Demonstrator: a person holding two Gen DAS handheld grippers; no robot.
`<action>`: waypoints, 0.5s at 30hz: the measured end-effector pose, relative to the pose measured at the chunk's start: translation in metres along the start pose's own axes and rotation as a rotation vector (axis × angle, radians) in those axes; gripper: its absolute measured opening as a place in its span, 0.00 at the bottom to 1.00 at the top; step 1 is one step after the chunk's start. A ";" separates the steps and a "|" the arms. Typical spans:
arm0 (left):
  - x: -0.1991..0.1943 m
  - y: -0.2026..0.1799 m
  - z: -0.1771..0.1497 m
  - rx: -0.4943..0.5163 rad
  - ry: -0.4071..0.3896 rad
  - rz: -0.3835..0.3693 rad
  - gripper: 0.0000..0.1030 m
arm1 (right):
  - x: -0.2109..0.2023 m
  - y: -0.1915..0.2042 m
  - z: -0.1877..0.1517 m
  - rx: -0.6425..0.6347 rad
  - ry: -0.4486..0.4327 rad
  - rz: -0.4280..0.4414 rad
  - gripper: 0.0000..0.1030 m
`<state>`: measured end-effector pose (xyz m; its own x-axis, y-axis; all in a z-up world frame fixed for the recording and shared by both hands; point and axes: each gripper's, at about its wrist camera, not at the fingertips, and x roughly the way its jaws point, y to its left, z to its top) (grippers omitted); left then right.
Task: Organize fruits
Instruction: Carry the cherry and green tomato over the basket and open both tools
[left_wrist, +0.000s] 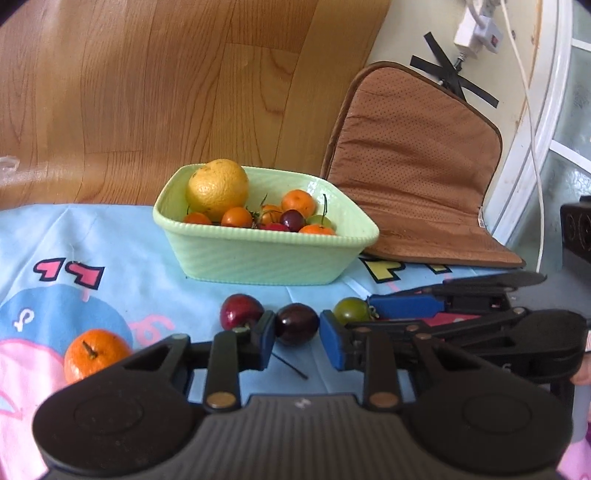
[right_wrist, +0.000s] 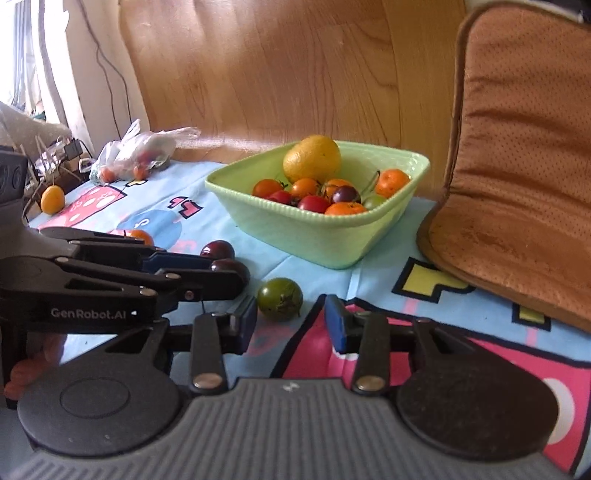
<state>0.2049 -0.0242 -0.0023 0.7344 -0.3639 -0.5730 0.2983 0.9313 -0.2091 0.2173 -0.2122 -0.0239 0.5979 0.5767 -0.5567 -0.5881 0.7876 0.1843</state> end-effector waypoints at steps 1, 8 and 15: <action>-0.001 0.000 -0.001 0.000 -0.003 -0.001 0.26 | -0.001 0.001 0.000 -0.006 0.000 0.008 0.29; -0.034 0.001 0.009 -0.033 -0.114 -0.062 0.25 | -0.031 0.024 0.006 -0.058 -0.131 0.048 0.26; -0.023 0.009 0.057 0.004 -0.154 -0.026 0.25 | -0.024 0.016 0.039 -0.002 -0.249 -0.034 0.26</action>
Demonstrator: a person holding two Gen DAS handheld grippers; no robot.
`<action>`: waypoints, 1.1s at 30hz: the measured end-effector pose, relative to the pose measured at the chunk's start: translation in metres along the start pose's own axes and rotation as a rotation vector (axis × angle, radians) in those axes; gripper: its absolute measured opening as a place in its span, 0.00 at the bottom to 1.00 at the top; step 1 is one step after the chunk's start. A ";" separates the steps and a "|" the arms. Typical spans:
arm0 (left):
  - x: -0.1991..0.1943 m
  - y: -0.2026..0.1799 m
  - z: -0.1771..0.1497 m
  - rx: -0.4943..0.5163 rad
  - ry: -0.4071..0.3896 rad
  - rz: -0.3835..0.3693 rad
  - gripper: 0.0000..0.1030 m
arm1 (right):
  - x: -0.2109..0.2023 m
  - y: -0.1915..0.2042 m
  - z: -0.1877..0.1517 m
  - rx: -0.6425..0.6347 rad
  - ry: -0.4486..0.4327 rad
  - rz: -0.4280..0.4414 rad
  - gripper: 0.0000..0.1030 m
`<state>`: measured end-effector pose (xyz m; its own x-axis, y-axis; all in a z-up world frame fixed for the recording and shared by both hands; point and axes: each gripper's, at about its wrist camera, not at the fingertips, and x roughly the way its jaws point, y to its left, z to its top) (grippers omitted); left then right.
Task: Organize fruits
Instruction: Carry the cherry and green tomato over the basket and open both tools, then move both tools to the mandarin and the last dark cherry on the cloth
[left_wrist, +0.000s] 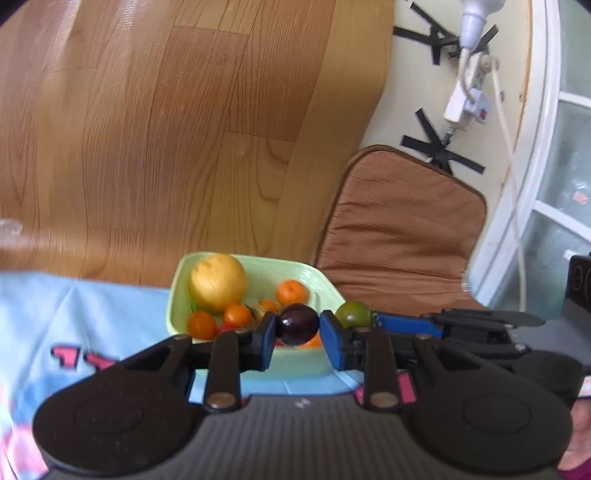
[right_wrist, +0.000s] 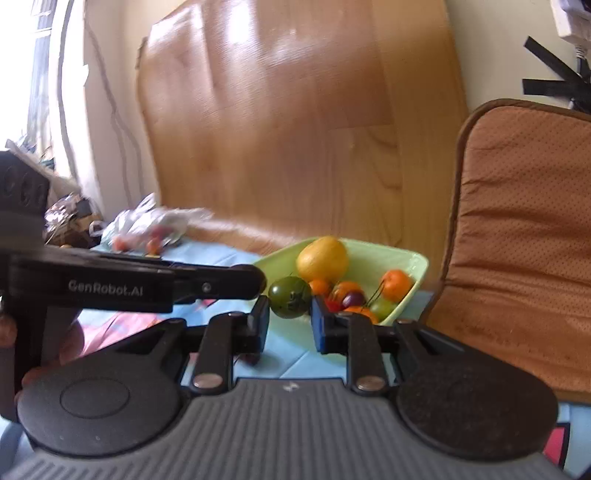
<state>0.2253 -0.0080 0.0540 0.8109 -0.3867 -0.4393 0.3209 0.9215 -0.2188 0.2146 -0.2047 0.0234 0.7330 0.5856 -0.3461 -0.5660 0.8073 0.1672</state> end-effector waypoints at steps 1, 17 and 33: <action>0.007 0.004 0.004 -0.006 0.009 0.008 0.26 | 0.007 -0.005 0.002 0.022 0.002 -0.015 0.26; -0.038 0.048 0.018 -0.076 -0.066 0.048 0.29 | -0.006 -0.010 -0.002 0.064 -0.079 -0.062 0.33; -0.042 0.052 -0.066 -0.028 0.129 0.249 0.42 | 0.065 0.050 -0.034 -0.028 0.250 0.013 0.48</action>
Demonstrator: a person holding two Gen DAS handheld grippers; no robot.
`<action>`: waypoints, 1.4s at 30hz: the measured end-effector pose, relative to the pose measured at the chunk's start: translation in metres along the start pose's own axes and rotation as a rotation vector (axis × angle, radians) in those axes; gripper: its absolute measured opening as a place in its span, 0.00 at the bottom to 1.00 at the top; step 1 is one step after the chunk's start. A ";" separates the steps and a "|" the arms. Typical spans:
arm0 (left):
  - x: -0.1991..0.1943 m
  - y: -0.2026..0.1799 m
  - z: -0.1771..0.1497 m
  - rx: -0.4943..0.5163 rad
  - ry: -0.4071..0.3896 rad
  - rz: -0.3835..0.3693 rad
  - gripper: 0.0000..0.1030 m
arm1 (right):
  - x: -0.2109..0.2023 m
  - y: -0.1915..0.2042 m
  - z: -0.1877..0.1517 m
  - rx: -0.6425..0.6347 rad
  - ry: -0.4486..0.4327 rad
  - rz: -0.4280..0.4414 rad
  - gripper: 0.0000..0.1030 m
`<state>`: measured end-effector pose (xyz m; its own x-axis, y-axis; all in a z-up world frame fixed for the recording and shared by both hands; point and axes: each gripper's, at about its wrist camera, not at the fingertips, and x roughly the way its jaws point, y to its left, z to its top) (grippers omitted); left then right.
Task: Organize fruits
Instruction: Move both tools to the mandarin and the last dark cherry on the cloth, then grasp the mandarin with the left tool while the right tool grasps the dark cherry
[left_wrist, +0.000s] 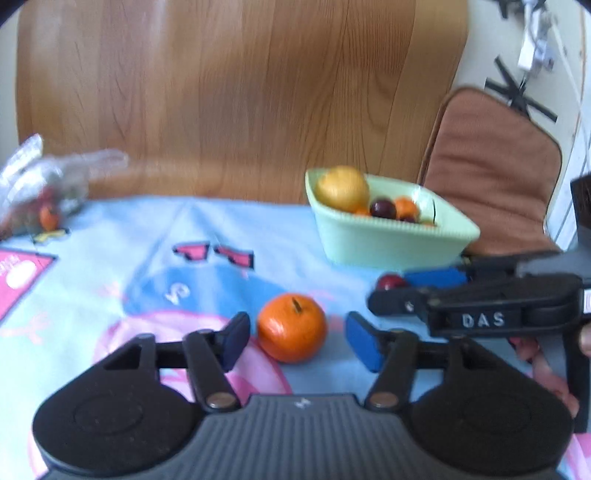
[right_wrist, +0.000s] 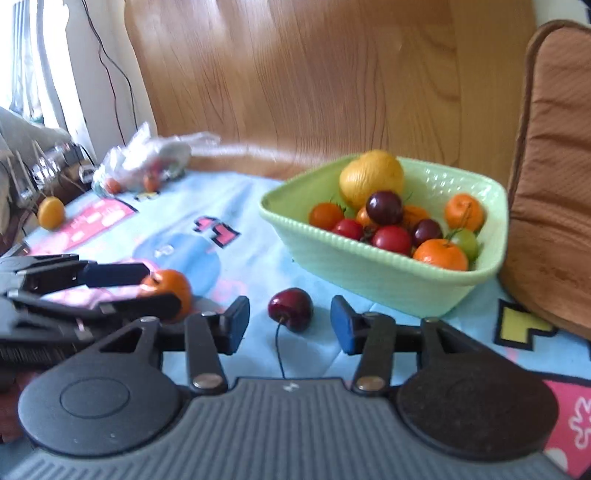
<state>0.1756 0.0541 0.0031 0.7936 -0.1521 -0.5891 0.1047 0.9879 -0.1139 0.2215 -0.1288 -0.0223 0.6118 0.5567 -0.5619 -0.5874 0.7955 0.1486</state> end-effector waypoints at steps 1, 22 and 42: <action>-0.003 0.003 -0.004 -0.008 -0.008 -0.004 0.41 | 0.000 0.001 0.002 -0.001 0.003 0.009 0.36; -0.068 -0.035 -0.068 0.010 -0.019 -0.122 0.41 | -0.085 0.045 -0.073 -0.110 -0.026 0.017 0.31; -0.069 -0.039 -0.070 0.028 -0.020 -0.084 0.44 | -0.088 0.049 -0.078 -0.132 -0.033 -0.021 0.34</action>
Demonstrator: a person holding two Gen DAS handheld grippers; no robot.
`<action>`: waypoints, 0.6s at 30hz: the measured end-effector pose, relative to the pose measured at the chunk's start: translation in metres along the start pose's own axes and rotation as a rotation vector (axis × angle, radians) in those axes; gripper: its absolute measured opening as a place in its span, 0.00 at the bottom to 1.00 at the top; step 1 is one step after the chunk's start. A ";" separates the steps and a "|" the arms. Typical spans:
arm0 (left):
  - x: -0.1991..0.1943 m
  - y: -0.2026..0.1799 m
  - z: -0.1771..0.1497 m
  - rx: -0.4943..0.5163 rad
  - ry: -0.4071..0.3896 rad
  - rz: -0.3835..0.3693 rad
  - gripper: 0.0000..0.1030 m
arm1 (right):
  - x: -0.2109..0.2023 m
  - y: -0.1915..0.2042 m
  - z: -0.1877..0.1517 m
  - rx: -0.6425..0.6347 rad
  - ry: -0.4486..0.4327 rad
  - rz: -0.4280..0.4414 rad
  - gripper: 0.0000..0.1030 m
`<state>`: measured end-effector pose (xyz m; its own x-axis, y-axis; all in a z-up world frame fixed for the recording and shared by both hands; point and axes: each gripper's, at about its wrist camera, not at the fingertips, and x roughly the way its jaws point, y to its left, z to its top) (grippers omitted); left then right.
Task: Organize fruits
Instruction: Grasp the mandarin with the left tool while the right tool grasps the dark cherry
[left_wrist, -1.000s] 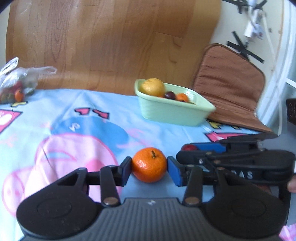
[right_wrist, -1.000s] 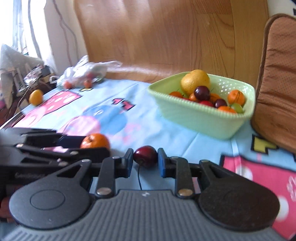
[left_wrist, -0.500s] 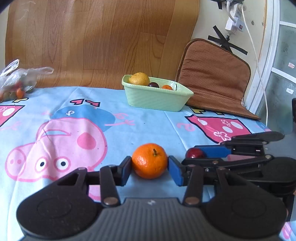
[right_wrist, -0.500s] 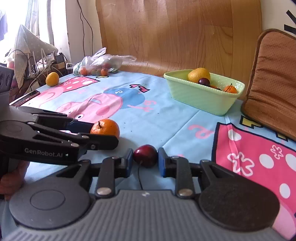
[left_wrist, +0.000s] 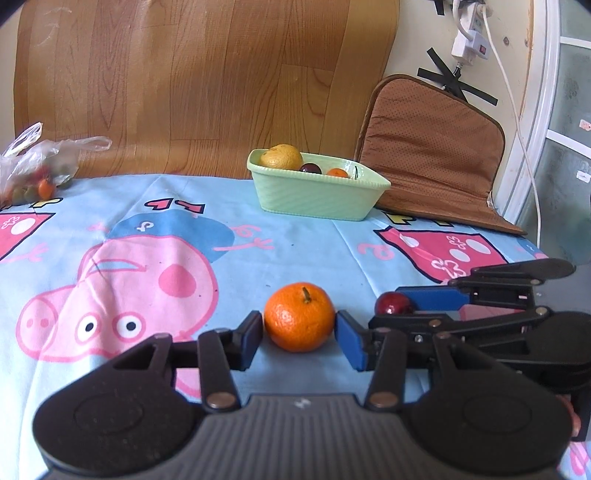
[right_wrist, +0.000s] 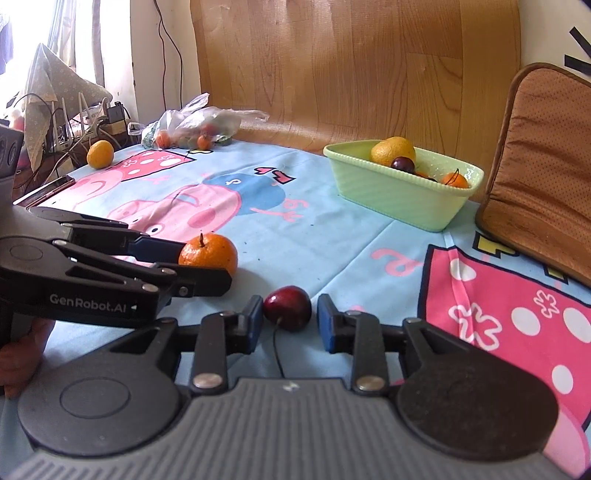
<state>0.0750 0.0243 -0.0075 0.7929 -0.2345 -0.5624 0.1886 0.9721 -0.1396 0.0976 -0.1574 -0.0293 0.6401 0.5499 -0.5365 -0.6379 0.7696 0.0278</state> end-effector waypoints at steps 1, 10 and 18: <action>0.000 0.000 0.000 -0.001 0.000 0.002 0.45 | 0.000 0.000 0.000 0.000 -0.001 -0.002 0.34; -0.001 0.002 0.000 -0.016 -0.007 0.007 0.48 | -0.002 0.000 -0.001 0.007 -0.008 -0.017 0.44; -0.002 0.004 0.000 -0.032 -0.013 0.006 0.49 | -0.002 0.001 -0.001 0.004 -0.006 -0.017 0.45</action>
<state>0.0741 0.0290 -0.0072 0.8013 -0.2284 -0.5529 0.1653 0.9728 -0.1624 0.0953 -0.1582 -0.0291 0.6530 0.5387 -0.5323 -0.6254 0.7800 0.0222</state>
